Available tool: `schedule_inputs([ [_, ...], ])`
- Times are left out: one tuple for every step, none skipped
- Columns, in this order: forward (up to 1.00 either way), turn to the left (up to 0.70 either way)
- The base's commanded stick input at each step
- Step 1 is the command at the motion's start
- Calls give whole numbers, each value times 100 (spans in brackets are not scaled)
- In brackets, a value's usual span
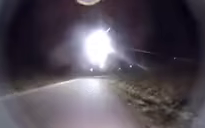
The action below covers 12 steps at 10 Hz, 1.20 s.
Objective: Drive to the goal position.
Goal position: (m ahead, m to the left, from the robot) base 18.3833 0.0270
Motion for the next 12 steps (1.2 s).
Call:
schedule_inputs([
  [100, 0],
  [100, 0],
  [100, 0],
  [100, 0],
  [100, 0],
  [100, 0],
  [100, 0],
  [100, 0],
  [100, 39],
  [100, 40],
  [100, 40],
  [100, 40],
])
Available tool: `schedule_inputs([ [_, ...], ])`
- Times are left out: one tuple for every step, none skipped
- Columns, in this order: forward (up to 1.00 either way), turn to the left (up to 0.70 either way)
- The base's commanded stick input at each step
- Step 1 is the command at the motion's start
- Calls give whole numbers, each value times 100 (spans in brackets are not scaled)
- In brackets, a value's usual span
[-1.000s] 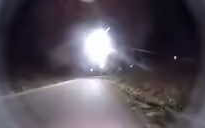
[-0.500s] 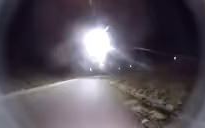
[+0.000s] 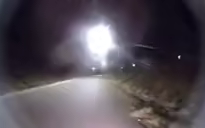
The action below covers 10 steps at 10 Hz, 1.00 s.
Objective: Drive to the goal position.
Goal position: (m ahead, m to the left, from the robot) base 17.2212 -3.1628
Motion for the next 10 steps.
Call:
schedule_inputs([
  [100, 40],
  [100, 40],
  [100, 40],
  [98, 39],
  [88, 35],
  [87, 34],
  [86, 32],
  [86, 25],
  [86, 18],
  [86, 10],
])
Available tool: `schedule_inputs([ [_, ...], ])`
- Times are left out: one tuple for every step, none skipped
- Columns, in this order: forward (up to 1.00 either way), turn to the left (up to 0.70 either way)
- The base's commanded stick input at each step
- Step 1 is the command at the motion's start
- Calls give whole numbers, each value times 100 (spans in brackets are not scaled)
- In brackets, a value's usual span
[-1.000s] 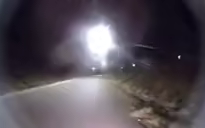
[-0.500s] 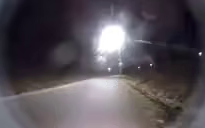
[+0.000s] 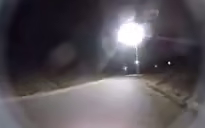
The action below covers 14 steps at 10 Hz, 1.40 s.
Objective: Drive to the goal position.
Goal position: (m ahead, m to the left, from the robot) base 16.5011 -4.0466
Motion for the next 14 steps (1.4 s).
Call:
schedule_inputs([
  [86, 3],
  [86, -3],
  [86, -34],
  [86, -34],
  [86, -34],
  [86, -34],
  [86, -34],
  [86, -29],
  [86, -9],
  [86, 0],
  [86, 0],
  [86, 0],
  [86, 0],
  [86, -16],
])
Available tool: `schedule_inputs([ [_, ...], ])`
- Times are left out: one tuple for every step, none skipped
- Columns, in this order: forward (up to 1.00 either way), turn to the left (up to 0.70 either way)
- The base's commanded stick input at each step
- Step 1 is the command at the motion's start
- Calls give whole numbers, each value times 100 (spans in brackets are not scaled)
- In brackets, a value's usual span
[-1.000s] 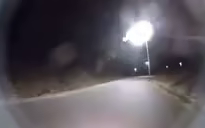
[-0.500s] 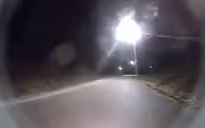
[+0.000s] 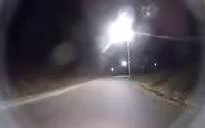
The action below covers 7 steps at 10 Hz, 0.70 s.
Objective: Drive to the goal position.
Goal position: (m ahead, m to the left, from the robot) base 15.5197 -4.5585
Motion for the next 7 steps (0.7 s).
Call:
schedule_inputs([
  [85, -34],
  [85, -27],
  [85, -9],
  [85, -1],
  [85, 0],
  [85, 0],
  [85, 0],
])
